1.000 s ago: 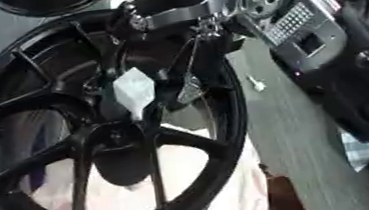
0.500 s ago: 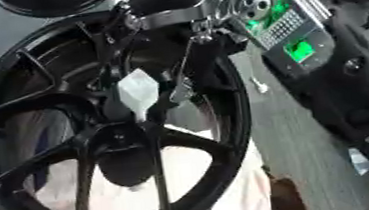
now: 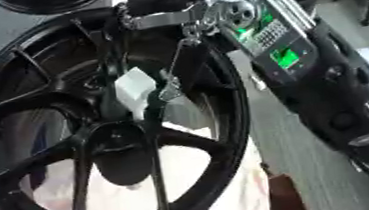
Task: Pull the pin out of the wheel hub.
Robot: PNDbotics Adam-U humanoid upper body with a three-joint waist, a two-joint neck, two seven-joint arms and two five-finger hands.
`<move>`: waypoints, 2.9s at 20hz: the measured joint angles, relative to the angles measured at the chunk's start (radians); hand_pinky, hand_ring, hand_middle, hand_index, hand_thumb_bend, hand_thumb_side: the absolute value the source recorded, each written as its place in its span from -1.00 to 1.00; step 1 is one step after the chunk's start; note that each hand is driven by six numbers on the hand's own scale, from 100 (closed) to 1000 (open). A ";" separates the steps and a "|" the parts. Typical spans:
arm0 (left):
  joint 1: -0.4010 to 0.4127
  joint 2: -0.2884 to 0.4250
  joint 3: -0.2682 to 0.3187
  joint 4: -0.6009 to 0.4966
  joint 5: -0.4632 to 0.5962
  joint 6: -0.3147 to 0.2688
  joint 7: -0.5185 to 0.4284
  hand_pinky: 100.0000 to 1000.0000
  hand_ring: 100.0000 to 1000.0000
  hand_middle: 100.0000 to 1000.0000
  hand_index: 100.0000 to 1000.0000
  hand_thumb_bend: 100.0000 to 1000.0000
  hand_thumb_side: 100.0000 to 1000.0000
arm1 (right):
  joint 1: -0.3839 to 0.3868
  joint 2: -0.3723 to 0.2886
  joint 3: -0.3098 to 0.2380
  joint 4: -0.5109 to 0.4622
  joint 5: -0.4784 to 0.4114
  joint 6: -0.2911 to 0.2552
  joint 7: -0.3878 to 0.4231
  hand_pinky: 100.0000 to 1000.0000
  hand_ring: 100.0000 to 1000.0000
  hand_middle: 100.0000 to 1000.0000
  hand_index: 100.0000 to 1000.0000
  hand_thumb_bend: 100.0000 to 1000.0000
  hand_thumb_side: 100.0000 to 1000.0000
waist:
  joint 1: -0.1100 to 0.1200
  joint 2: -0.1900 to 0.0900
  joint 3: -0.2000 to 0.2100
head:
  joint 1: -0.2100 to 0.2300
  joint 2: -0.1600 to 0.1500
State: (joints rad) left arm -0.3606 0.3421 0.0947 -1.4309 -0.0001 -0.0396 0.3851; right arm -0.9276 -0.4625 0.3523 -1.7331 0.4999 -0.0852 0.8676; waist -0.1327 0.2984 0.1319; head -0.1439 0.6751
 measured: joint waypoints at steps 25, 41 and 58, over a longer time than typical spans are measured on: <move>-0.016 -0.009 -0.005 -0.001 0.003 0.000 0.000 0.11 0.25 0.10 0.34 -1.00 0.49 | 0.023 0.018 0.006 0.047 -0.054 0.057 0.001 0.39 0.22 -0.35 -0.04 -0.35 -1.00 | -0.002 0.008 0.020 | -0.008 0.000; -0.016 -0.017 -0.005 0.000 0.005 0.001 -0.001 0.11 0.26 0.10 0.35 -1.00 0.49 | -0.010 -0.033 -0.054 -0.019 -0.092 0.186 -0.115 0.25 -0.02 -0.72 -0.32 -0.49 -1.00 | -0.002 0.007 0.016 | -0.017 0.009; 0.000 -0.015 0.003 0.000 0.008 0.001 0.009 0.11 0.26 0.10 0.35 -1.00 0.49 | 0.072 -0.393 -0.348 -0.041 -0.463 0.288 -0.411 0.17 -0.02 -0.71 -0.30 -0.52 -1.00 | -0.003 0.004 -0.018 | 0.023 0.019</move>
State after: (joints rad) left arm -0.3611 0.3268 0.0975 -1.4312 0.0075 -0.0383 0.3943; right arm -0.8559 -0.8559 0.0039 -1.7740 0.0372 0.2033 0.4567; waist -0.1356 0.3022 0.1138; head -0.1212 0.6942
